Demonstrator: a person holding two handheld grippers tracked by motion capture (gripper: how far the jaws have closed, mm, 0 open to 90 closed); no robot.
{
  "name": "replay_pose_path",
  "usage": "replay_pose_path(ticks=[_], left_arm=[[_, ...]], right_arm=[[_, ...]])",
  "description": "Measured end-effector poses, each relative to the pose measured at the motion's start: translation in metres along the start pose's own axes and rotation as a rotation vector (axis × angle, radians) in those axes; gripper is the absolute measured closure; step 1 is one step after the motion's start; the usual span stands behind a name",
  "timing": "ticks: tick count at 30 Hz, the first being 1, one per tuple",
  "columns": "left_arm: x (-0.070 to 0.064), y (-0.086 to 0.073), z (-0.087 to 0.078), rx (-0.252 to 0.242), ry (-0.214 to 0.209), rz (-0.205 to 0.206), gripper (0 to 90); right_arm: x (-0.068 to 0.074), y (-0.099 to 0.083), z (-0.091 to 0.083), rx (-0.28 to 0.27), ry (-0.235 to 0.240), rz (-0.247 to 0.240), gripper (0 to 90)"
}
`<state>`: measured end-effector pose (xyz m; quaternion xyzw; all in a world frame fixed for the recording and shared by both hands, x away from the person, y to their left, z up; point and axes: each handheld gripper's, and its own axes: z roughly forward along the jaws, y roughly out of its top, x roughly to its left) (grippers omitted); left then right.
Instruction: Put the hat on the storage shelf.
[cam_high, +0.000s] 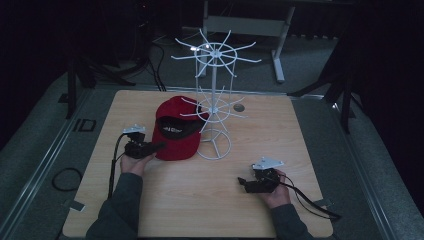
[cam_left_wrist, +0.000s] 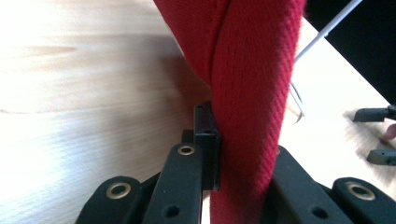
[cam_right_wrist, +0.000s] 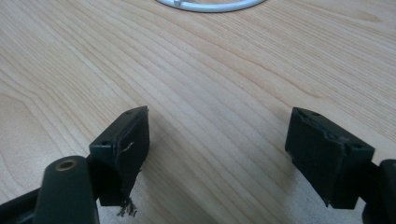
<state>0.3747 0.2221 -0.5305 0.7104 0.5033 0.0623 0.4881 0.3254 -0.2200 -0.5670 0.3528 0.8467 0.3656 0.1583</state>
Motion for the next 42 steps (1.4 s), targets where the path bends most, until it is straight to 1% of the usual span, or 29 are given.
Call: replay_pose_path(ticks=[5,7,10,14,16,17,21,22,23,29,31,34,38,42], left_arm=[[0.001,0.003,-0.006,-0.02,0.02,-0.003,86.1],[0.001,0.005,-0.008,-0.032,0.038,0.005,86.1],[0.002,0.007,-0.013,-0.056,0.043,0.0,86.1],[0.004,0.01,-0.019,-0.081,0.064,-0.01,86.0],[0.004,0.01,-0.02,-0.083,0.068,-0.007,86.0],[0.004,0.012,-0.024,-0.101,0.078,-0.01,86.0],[0.004,0.015,-0.03,-0.135,0.088,-0.014,86.0],[0.004,0.015,-0.031,-0.144,0.092,-0.008,86.0],[0.003,0.016,-0.033,-0.15,0.1,-0.005,86.0],[0.001,0.02,-0.039,-0.187,0.118,0.004,86.0],[0.0,0.021,-0.041,-0.199,0.133,0.01,86.0],[-0.001,0.022,-0.044,-0.225,0.152,0.006,86.0],[-0.002,0.024,-0.048,-0.251,0.159,0.003,86.0],[-0.005,0.027,-0.051,-0.267,0.159,0.013,86.0]], right_arm=[[0.0,0.0,0.0,0.0,0.0,0.0,21.7],[0.0,0.0,0.0,0.0,0.0,0.0,21.7],[0.0,0.0,0.0,0.0,0.0,0.0,21.7],[0.0,0.0,0.0,0.0,0.0,0.0,21.7],[0.0,0.0,0.0,0.0,0.0,0.0,21.7],[0.0,0.0,0.0,0.0,0.0,0.0,21.7],[0.0,0.0,0.0,0.0,0.0,0.0,21.7],[0.0,0.0,0.0,0.0,0.0,0.0,21.7],[0.0,0.0,0.0,0.0,0.0,0.0,21.7],[0.0,0.0,0.0,0.0,0.0,0.001,21.7],[0.0,0.0,0.0,0.0,0.0,0.0,21.7],[0.0,0.0,0.0,0.0,0.0,-0.001,21.7],[0.0,0.0,0.0,0.0,0.0,-0.001,21.7],[0.0,0.0,0.0,0.0,0.0,0.0,21.7]])
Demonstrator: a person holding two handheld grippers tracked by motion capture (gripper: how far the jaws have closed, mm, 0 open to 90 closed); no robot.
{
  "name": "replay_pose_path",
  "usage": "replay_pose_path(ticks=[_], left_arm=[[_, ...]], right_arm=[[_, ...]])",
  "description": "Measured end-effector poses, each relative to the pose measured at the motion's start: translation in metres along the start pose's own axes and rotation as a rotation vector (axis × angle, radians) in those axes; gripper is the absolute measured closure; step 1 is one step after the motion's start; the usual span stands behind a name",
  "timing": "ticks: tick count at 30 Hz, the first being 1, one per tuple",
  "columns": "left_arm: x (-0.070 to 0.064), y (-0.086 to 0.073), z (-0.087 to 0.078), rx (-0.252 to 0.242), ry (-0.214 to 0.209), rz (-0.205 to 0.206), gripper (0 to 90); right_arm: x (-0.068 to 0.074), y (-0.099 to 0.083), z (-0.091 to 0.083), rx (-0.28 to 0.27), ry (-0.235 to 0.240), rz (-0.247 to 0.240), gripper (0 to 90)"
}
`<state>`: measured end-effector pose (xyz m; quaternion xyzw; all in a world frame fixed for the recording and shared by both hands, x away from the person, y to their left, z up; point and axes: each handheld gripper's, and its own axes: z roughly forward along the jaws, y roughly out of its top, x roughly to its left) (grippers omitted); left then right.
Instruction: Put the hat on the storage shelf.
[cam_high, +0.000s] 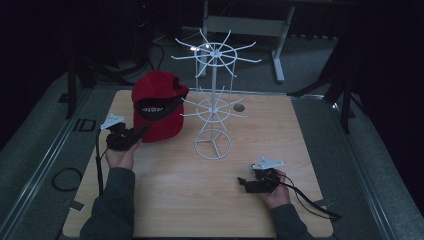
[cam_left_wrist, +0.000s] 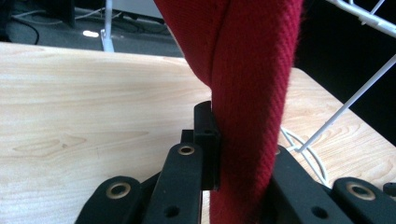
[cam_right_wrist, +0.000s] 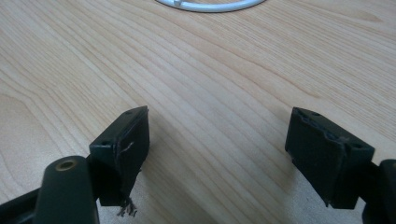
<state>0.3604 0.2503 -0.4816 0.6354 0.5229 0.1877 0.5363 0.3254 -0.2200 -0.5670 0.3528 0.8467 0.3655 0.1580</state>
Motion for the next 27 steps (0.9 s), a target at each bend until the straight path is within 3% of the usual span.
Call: replay_pose_path(ticks=[27], left_arm=[[-0.006,0.032,-0.02,-0.105,0.013,0.008,86.0]], right_arm=[[0.0,0.0,0.0,-0.001,-0.001,-0.002,21.7]])
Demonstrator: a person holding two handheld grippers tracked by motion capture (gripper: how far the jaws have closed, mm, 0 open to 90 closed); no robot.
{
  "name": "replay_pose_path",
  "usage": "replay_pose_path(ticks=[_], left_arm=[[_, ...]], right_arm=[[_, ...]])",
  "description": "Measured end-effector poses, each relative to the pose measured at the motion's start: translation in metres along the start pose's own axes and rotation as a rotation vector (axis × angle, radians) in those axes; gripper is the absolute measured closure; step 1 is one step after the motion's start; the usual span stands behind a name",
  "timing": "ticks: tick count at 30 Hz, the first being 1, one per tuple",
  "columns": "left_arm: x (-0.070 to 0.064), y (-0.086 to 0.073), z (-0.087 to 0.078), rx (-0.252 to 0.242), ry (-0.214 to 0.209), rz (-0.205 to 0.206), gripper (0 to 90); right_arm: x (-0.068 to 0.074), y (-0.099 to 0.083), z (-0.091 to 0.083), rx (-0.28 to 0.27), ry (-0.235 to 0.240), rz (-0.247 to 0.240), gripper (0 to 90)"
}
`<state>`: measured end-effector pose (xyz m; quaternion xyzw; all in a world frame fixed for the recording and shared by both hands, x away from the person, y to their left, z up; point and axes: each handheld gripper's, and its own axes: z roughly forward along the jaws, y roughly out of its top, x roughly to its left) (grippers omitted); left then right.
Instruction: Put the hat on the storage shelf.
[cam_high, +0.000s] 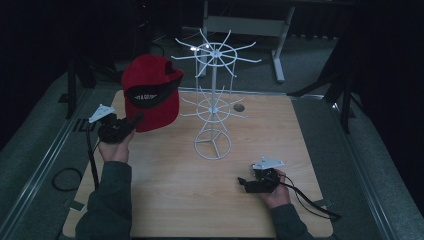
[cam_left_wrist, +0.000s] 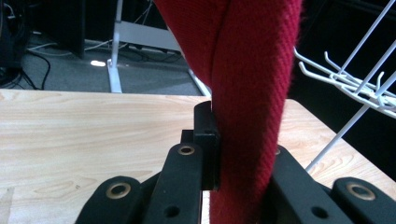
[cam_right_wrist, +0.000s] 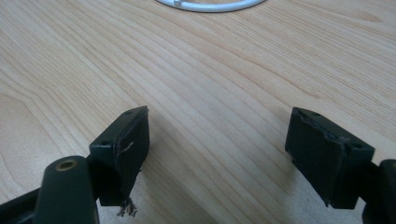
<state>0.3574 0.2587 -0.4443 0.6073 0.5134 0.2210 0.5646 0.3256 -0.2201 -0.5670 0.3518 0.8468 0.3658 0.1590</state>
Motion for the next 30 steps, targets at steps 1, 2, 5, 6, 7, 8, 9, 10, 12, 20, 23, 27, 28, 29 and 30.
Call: replay_pose_path(ticks=[1,2,5,6,7,8,9,10,12,20,23,27,28,29,30], left_arm=[[0.0,0.001,-0.001,-0.003,0.001,0.002,86.0],[-0.001,0.003,-0.001,-0.009,-0.001,0.002,86.0],[-0.002,0.006,-0.003,-0.016,-0.001,0.003,86.0],[-0.002,0.007,-0.004,-0.018,-0.001,0.004,86.0],[-0.003,0.009,-0.004,-0.022,0.001,0.006,86.0],[-0.003,0.01,-0.005,-0.025,0.0,0.005,86.0],[-0.003,0.011,-0.005,-0.028,-0.002,0.005,86.0],[-0.004,0.012,-0.006,-0.031,-0.004,0.003,86.0],[-0.006,0.013,-0.006,-0.031,-0.003,0.008,86.0],[-0.009,0.02,-0.01,-0.05,-0.011,0.005,86.0],[-0.01,0.023,-0.011,-0.055,-0.011,0.005,86.0],[-0.011,0.026,-0.013,-0.066,-0.013,0.005,86.0],[-0.012,0.027,-0.014,-0.069,-0.013,0.004,86.0],[-0.012,0.027,-0.015,-0.069,-0.014,0.004,86.0],[-0.012,0.028,-0.015,-0.073,-0.014,0.004,86.0]], right_arm=[[0.0,0.0,0.0,0.0,0.0,0.0,21.7],[0.0,0.0,0.0,0.0,0.0,0.0,21.7],[0.0,0.0,0.0,0.002,0.001,0.003,21.7],[0.0,0.0,0.0,0.001,0.001,0.002,21.7],[0.0,0.0,0.0,0.001,0.0,0.001,21.7],[0.0,0.0,0.0,0.001,0.001,0.001,21.7],[0.0,0.0,0.0,0.001,0.001,0.002,21.7],[0.0,0.0,0.0,0.001,0.001,0.001,21.7],[0.0,0.0,0.0,0.001,0.001,0.002,21.7],[0.0,0.0,0.0,0.002,0.001,0.002,21.7],[0.0,0.0,0.0,0.001,0.001,0.002,21.7],[0.0,0.0,0.0,0.0,0.0,0.0,21.7],[0.0,0.0,0.0,0.0,0.0,0.0,21.7],[0.0,0.0,0.0,0.0,0.0,0.0,21.7],[0.0,0.0,0.0,0.0,0.0,0.0,21.7]])
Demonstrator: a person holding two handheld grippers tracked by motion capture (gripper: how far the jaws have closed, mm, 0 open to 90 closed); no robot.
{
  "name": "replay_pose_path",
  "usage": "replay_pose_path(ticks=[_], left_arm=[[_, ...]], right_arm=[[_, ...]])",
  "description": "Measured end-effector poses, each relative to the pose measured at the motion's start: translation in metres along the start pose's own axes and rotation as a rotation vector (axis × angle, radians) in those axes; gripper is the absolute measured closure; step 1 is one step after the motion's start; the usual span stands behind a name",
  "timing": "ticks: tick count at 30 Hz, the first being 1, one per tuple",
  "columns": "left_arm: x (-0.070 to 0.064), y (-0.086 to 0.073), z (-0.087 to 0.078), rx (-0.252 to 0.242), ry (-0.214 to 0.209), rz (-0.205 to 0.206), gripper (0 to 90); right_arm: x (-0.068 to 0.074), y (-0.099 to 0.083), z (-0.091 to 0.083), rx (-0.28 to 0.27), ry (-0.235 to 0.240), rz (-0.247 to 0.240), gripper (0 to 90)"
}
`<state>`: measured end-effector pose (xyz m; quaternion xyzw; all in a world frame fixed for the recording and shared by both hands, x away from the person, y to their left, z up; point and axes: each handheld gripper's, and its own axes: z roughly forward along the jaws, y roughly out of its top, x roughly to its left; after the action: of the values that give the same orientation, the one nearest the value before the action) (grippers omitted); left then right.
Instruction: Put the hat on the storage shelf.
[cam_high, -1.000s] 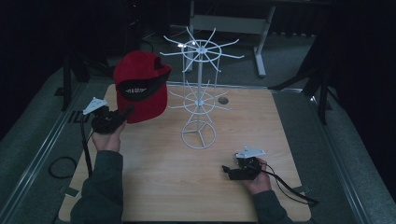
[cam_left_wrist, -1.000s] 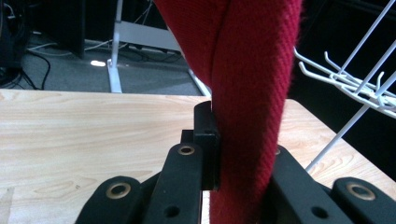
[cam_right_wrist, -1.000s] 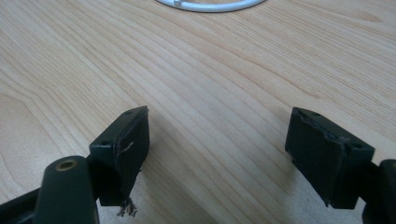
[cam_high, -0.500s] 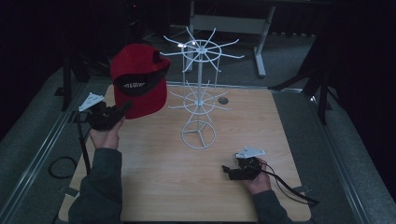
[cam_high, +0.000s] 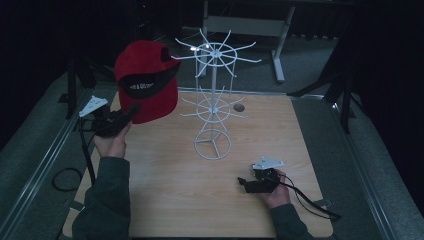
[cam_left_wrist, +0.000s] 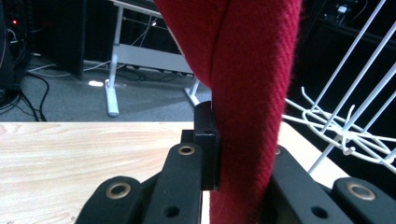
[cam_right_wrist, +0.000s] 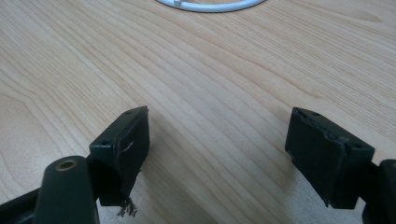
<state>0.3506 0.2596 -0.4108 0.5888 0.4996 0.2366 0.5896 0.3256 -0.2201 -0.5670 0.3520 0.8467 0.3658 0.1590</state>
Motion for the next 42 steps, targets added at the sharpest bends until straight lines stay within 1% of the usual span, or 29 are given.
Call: replay_pose_path(ticks=[11,21,25,34,42], left_arm=[[-0.002,0.008,-0.004,-0.026,-0.008,0.001,86.0],[-0.002,0.011,-0.009,-0.051,-0.007,0.002,86.0],[-0.003,0.013,-0.01,-0.055,-0.017,0.002,86.0],[-0.009,0.017,-0.012,-0.075,-0.037,0.011,86.0],[-0.011,0.019,-0.014,-0.085,-0.04,0.01,86.0]], right_arm=[[0.0,0.0,0.0,-0.001,0.0,0.0,21.7],[0.0,0.0,0.0,-0.001,0.0,0.001,21.7],[0.0,0.0,0.0,-0.001,0.0,0.001,21.7],[0.0,0.0,0.0,-0.002,0.0,-0.001,21.7],[0.0,0.0,0.0,-0.001,0.0,0.0,21.7]])
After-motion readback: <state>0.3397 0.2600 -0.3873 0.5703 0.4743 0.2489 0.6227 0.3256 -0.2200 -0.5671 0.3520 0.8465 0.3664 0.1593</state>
